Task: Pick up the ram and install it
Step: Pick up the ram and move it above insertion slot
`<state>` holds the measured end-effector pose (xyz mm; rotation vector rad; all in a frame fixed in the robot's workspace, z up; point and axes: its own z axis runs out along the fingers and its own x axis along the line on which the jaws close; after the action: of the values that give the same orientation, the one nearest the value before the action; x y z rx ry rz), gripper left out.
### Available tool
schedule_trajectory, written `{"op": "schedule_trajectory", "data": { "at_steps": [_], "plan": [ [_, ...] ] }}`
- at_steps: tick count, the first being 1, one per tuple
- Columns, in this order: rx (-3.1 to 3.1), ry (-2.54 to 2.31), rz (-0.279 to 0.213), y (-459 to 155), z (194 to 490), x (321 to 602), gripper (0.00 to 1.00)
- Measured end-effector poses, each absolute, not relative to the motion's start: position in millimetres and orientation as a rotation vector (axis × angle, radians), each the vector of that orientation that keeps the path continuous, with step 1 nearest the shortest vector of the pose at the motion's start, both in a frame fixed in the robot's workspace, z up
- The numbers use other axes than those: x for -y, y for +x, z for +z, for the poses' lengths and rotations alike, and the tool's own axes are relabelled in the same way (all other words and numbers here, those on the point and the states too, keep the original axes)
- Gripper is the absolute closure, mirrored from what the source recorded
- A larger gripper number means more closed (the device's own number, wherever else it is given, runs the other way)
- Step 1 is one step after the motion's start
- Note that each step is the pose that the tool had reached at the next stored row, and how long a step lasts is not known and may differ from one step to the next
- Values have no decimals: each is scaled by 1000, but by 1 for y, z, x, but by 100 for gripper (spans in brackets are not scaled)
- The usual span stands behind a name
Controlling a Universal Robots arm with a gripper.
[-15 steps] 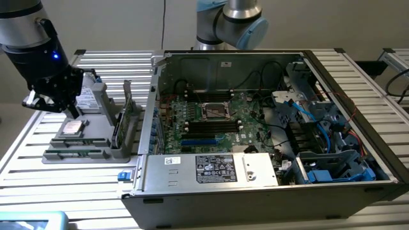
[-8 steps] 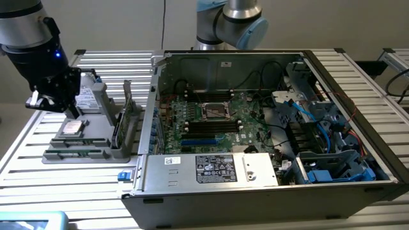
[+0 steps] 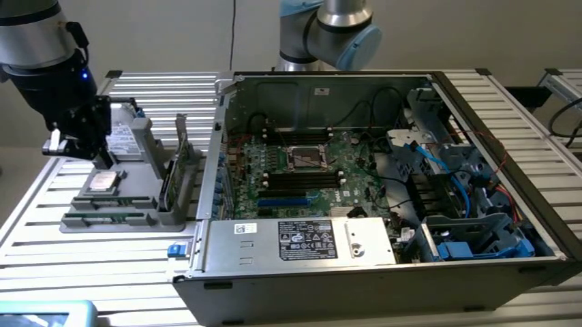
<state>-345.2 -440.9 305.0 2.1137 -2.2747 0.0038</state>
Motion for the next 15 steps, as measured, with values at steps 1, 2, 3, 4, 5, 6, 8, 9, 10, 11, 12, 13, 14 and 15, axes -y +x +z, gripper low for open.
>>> {"op": "schedule_trajectory", "data": {
  "at_steps": [1, 2, 3, 4, 5, 6, 8, 9, 10, 11, 12, 13, 14, 15],
  "plan": [
    [2257, 2132, 5, -345, 305, 441, 89],
    [2242, 2148, 5, -345, 305, 441, 89],
    [2225, 2165, 6, -345, 305, 441, 89],
    [2208, 2182, 7, -345, 305, 441, 89],
    [2193, 2198, 7, -345, 305, 441, 89],
    [2178, 2212, 8, -345, 305, 441, 89],
    [2163, 2226, 9, -345, 305, 441, 89],
    [2163, 2226, 9, -345, 305, 441, 89],
    [2163, 2226, 9, -345, 305, 441, 88],
    [2163, 2226, 9, -345, 305, 441, 88],
    [2163, 2226, 9, -345, 305, 441, 83],
    [2163, 2226, 9, -345, 305, 441, 76],
    [2163, 2226, 9, -345, 305, 441, 76],
    [2164, 2227, 10, -346, 305, 441, 70]
  ]
}}
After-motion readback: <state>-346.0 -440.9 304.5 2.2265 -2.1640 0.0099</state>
